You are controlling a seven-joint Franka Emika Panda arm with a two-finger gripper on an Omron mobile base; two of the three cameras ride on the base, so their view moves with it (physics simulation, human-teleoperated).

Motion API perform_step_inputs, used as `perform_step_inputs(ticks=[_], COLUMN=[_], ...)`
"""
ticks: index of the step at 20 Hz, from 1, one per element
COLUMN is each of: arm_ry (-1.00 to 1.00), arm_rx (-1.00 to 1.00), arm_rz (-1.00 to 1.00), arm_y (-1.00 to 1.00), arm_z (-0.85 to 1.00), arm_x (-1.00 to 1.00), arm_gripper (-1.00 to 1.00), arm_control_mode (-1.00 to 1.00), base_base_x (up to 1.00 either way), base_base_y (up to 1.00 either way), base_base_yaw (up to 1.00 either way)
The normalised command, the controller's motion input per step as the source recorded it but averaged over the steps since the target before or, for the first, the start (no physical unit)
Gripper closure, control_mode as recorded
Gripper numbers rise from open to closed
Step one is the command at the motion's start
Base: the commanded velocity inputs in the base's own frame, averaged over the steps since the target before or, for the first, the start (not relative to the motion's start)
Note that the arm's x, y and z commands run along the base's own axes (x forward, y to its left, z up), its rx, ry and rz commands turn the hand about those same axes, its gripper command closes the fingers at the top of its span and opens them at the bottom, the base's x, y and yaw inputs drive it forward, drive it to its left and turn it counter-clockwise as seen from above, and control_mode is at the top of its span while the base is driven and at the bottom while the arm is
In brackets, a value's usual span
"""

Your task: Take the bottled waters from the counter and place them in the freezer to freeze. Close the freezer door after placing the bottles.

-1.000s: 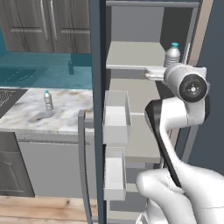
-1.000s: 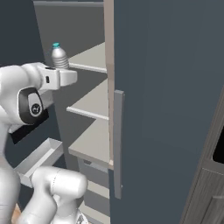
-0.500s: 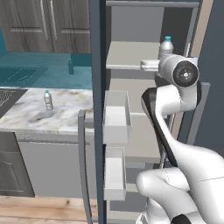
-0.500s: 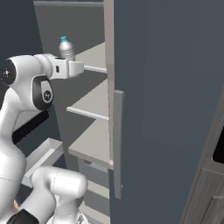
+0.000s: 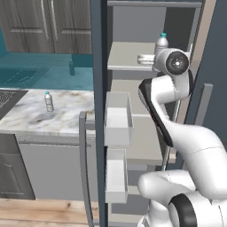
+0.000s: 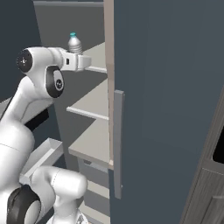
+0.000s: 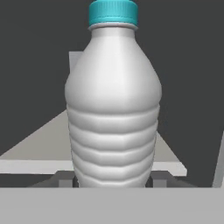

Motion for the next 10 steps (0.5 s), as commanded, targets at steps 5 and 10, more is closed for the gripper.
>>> perform_step_inputs(ticks=[5,10], arm_ry=[0.00,0.00], arm_rx=[0.06,0.00], arm_rz=[0.00,0.00], arm_y=[-0.13,-0.02], arm_z=[-0.02,-0.10], arm_x=[0.38,0.40], arm_gripper=[1.00,1.00], arm_control_mode=[-1.00,-1.00], base_base_x=[0.00,0.00], base_base_y=[0.00,0.00], base_base_yaw=[0.00,0.00])
